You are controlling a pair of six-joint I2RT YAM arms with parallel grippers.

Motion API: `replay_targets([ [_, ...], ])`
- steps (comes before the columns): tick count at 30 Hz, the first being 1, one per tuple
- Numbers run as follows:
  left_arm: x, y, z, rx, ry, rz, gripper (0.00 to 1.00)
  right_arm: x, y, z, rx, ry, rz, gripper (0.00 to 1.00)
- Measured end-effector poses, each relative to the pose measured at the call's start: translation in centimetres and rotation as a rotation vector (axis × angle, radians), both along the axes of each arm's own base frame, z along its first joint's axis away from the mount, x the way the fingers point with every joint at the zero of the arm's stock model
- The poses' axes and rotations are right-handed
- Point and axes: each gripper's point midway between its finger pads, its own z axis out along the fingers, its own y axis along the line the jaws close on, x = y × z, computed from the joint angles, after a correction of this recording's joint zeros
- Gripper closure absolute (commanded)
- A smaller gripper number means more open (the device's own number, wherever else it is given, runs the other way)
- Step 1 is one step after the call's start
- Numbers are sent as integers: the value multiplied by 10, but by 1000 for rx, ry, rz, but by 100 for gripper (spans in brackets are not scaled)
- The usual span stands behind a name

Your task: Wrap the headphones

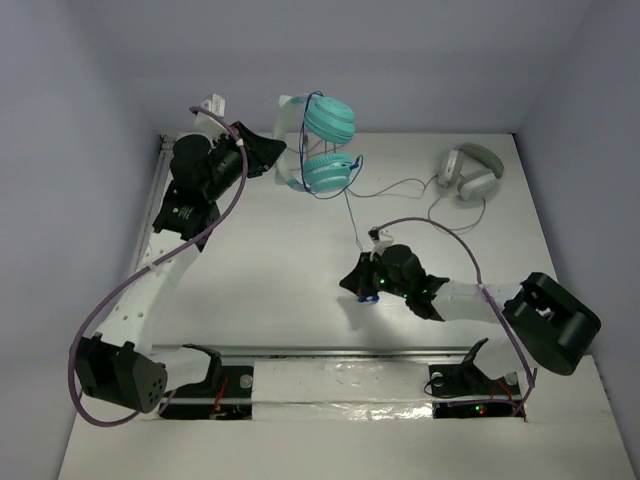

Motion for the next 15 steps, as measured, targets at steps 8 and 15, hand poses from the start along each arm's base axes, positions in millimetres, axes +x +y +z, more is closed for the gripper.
replay_targets([
  [8,36,43,-54,17,112,314,100,-55,45,5,-72,34,148,100],
  [15,55,77,-87,54,128,541,100,-84,54,5,-195,79,204,100],
])
